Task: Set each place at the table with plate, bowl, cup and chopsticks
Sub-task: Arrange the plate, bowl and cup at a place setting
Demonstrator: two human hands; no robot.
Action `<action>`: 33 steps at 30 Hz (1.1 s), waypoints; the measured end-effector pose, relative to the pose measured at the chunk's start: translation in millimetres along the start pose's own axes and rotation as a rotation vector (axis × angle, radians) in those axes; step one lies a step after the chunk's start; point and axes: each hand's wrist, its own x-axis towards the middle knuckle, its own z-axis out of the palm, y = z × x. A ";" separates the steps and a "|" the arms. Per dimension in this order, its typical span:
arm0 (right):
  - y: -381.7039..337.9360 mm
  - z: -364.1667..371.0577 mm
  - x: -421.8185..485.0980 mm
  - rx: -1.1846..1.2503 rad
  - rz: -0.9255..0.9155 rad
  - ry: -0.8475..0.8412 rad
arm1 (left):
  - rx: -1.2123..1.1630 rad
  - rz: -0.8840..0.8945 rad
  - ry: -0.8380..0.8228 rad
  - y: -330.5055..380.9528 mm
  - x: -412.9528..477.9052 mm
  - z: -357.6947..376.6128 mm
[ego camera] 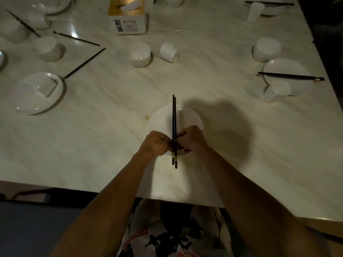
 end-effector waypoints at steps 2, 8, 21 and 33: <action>1.4 0.6 0.0 0.003 -0.003 0.000 | 0.002 0.003 0.002 1.7 0.3 0.2; 2.2 5.3 1.8 0.026 -0.026 0.026 | 0.007 0.006 0.015 2.2 1.3 0.8; 2.7 6.9 3.1 0.036 -0.058 0.076 | 0.022 -0.002 -0.003 -3.8 5.3 2.1; -30.8 -30.6 26.4 -0.040 -0.096 0.292 | 0.023 0.008 0.246 18.7 39.9 -50.7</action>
